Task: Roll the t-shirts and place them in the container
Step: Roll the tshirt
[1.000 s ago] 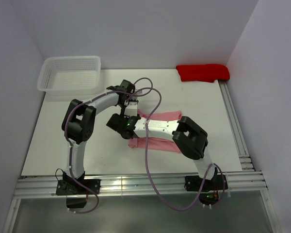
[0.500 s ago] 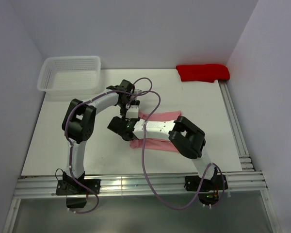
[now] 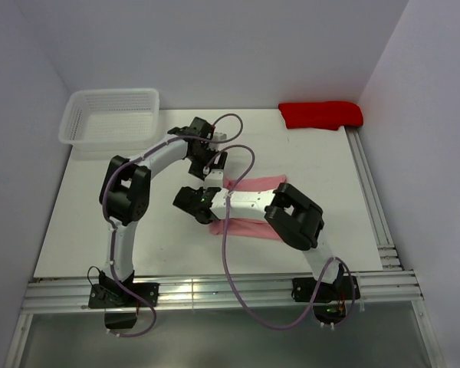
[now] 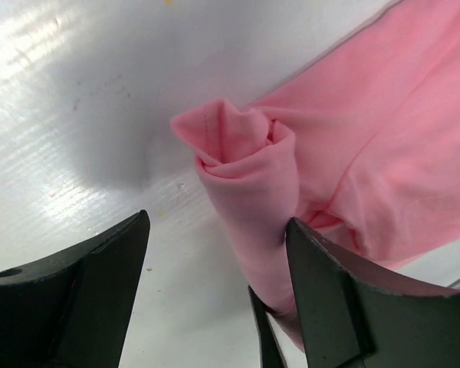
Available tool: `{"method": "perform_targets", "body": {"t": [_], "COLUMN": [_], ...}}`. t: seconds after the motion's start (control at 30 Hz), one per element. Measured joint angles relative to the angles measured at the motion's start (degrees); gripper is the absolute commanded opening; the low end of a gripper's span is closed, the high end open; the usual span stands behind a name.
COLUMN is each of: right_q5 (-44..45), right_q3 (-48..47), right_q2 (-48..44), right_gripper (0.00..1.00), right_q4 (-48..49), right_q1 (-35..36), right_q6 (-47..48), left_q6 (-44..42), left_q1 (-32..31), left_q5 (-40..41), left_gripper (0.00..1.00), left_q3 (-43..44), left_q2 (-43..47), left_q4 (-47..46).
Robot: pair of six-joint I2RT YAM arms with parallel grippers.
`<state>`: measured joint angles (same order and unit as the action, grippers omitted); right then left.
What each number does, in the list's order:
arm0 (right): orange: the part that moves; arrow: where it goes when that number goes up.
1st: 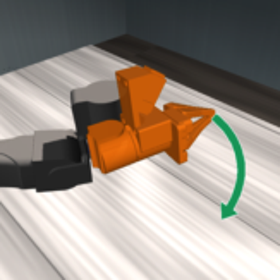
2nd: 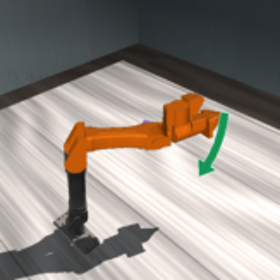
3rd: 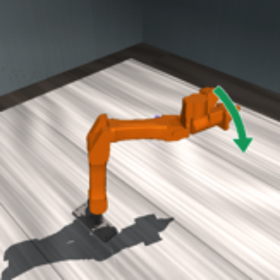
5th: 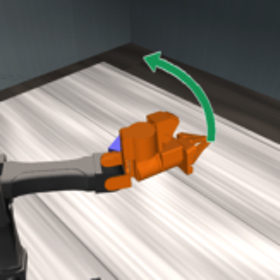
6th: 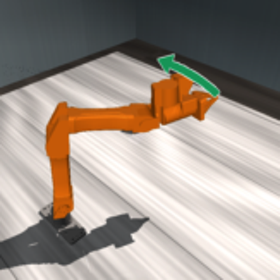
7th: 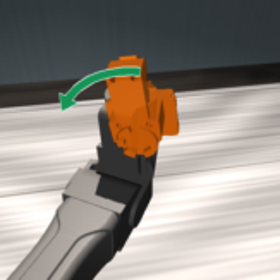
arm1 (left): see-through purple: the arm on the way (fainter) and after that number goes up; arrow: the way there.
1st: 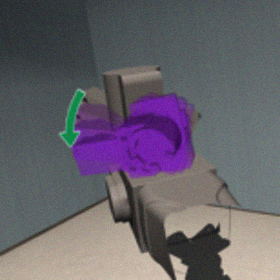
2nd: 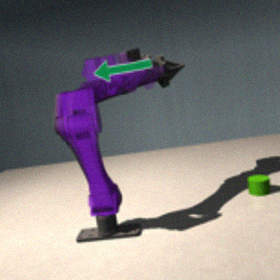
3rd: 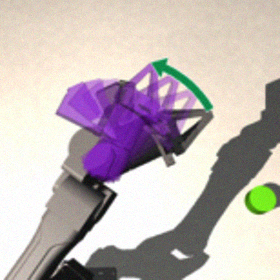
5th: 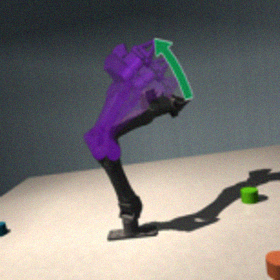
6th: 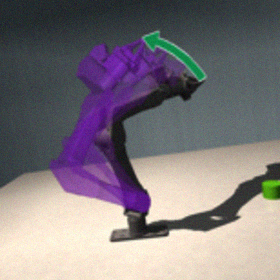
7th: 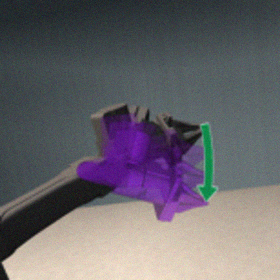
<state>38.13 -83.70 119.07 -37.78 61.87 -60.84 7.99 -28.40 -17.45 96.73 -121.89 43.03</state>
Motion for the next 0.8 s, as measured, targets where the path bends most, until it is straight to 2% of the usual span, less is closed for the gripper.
{"method": "perform_targets", "body": {"t": [0.07,0.13,0.2,0.47,0.67,0.8], "right_q5": [0.24,0.28,-0.94,-15.17,-26.14,-30.23], "right_q3": [0.94,3.63,7.69,27.10,35.47,39.23], "right_q2": [-0.13,-1.66,-4.39,-14.27,-14.64,-14.12], "right_gripper": [0.35,0.23,0.17,0.12,0.12,0.12], "right_q4": [0.31,2.93,7.43,37.46,56.63,64.78], "right_q1": [-0.11,-0.44,-0.79,-5.66,-9.25,-10.23], "right_q6": [0.00,0.44,1.22,3.43,0.24,-2.71], "left_q6": [-0.17,-0.44,-0.92,-4.46,-7.19,-7.37], "left_q1": [0.50,1.42,2.73,8.70,9.86,10.12], "left_q5": [-1.25,-2.99,-5.42,-16.61,-23.32,-24.94], "left_gripper": [0.77,0.78,0.79,0.81,0.81,0.81], "left_q3": [1.33,1.88,1.88,-6.38,-13.18,-16.26], "left_q2": [0.00,0.13,0.24,5.66,7.87,7.82], "left_q4": [0.17,0.17,0.68,0.11,-2.32,-4.26]}}
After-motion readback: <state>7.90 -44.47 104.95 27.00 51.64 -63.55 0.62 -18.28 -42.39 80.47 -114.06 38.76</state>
